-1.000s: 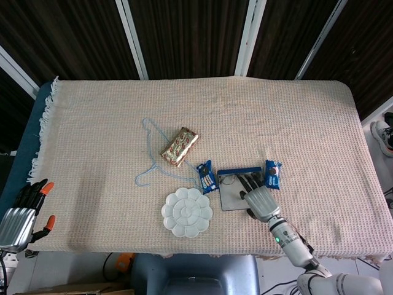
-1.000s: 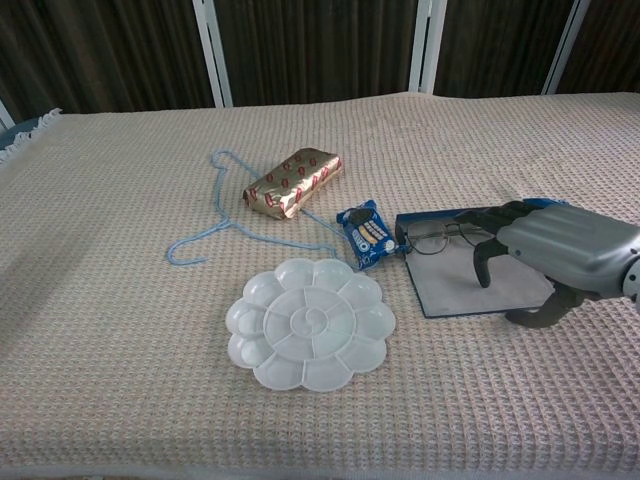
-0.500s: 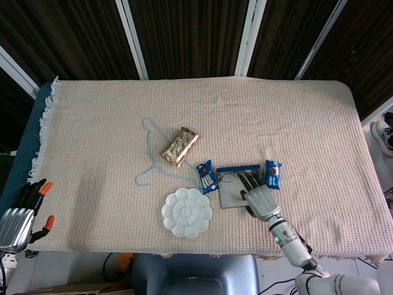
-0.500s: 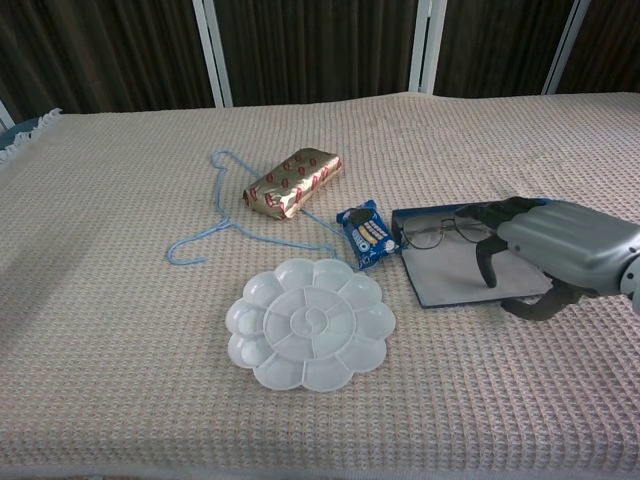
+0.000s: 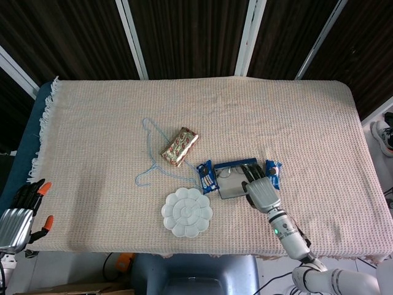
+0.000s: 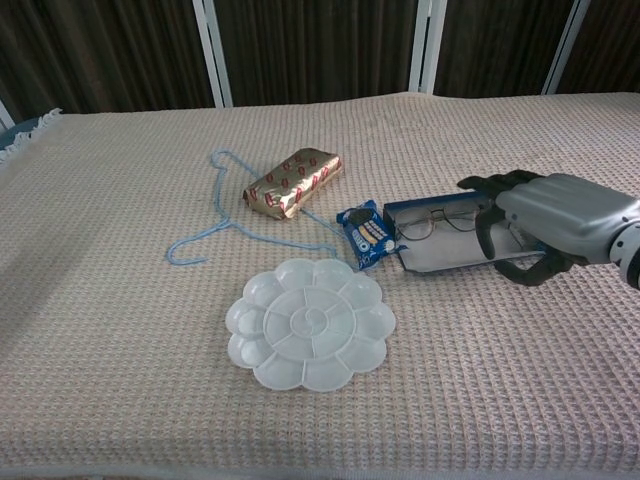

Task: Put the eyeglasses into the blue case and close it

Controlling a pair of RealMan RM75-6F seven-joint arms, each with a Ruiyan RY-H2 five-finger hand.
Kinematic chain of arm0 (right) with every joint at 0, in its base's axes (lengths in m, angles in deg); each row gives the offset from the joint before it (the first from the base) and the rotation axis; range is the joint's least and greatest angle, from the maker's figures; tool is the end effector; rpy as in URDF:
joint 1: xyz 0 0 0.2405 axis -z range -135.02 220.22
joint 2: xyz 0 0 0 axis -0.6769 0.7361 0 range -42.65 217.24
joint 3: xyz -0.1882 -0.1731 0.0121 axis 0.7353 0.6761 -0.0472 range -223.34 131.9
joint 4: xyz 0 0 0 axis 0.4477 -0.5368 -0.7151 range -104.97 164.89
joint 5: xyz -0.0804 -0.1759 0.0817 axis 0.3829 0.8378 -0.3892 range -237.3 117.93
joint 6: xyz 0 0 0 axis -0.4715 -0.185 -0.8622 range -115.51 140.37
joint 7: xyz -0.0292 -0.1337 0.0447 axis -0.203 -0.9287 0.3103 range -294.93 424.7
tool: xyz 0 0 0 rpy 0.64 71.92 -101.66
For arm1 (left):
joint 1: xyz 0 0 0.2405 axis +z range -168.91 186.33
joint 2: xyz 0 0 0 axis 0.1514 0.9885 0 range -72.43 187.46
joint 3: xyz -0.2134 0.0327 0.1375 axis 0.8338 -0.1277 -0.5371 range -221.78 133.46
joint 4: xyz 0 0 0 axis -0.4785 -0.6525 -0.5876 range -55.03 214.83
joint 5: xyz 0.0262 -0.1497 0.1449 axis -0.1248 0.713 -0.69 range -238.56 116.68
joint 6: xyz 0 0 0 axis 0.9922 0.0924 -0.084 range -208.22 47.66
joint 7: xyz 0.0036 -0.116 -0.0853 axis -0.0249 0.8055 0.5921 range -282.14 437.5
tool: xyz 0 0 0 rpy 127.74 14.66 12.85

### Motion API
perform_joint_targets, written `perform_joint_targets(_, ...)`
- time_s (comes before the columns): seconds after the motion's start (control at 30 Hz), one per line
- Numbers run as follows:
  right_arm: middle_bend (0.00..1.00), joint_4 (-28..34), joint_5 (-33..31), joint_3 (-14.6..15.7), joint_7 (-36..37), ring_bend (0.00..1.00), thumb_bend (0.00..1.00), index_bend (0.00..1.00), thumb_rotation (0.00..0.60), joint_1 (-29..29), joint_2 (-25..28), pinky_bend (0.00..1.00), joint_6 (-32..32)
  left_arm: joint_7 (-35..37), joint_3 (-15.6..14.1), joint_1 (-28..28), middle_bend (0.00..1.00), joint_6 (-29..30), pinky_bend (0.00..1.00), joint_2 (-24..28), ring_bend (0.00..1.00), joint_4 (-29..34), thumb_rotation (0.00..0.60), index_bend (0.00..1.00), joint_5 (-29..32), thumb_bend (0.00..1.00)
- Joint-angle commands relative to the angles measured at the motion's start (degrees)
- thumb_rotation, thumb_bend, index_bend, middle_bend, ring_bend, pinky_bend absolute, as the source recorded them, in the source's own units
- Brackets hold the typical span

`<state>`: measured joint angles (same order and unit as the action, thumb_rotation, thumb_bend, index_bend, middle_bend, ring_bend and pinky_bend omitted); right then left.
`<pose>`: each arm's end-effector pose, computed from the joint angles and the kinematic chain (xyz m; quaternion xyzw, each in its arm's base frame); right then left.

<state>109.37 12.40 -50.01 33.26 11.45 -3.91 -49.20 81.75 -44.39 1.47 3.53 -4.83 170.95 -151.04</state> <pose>-0.2185 -0.2958 -0.0234 0.7730 -0.2881 0.2811 0.4904 -0.3071 0.1824 0.1571 -0.6329 -0.3871 -0.3929 0.5433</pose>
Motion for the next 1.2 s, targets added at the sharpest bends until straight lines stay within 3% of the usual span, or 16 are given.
perform_joint_targets(0.03, 0.07, -0.5, -1.2, -1.2, -1.1, 0.0, 0.83, 0.65, 0.6, -0.9, -0.4, 0.0, 0.6, 0.0, 0.0, 0.0, 0.0, 0.0, 0.03, 0.0, 0.0, 0.0, 0.6, 0.0, 0.0, 0.42)
perform_joint_targets(0.37, 0.07, -3.7, -6.5, -4.4, -5.2, 0.0, 0.82, 0.64, 0.6, -3.5, -2.8, 0.0, 2.6, 0.1, 0.0, 0.1, 0.0, 0.1, 0.03, 0.1, 0.0, 0.0, 0.6, 0.0, 0.1, 0.42)
perform_joint_targets(0.6, 0.07, -4.3, -7.5, -4.3, -5.9, 0.0, 0.6, 0.63, 0.6, -4.0, -3.4, 0.0, 2.6, 0.1, 0.1, 0.1, 0.0, -0.1, 0.03, 0.1, 0.0, 0.0, 0.6, 0.0, 0.1, 0.42)
perform_joint_targets(0.9, 0.08, -4.7, -7.3, -4.1, -5.8, 0.0, 0.58, 0.62, 0.6, -4.2, -3.3, 0.0, 2.0, -0.5, 0.0, -0.1, 0.0, -0.4, 0.03, -0.1, 0.0, 0.1, 0.6, 0.0, 0.1, 0.42)
perform_joint_targets(1.2, 0.11, -4.2, -6.9, -3.6, -4.5, 0.0, 0.58, 0.7, 0.6, -3.8, -2.7, 0.02, 1.2, -0.2, 0.0, 0.0, 0.0, -0.3, 0.03, -0.1, 0.0, 0.0, 0.6, 0.0, -0.1, 0.42)
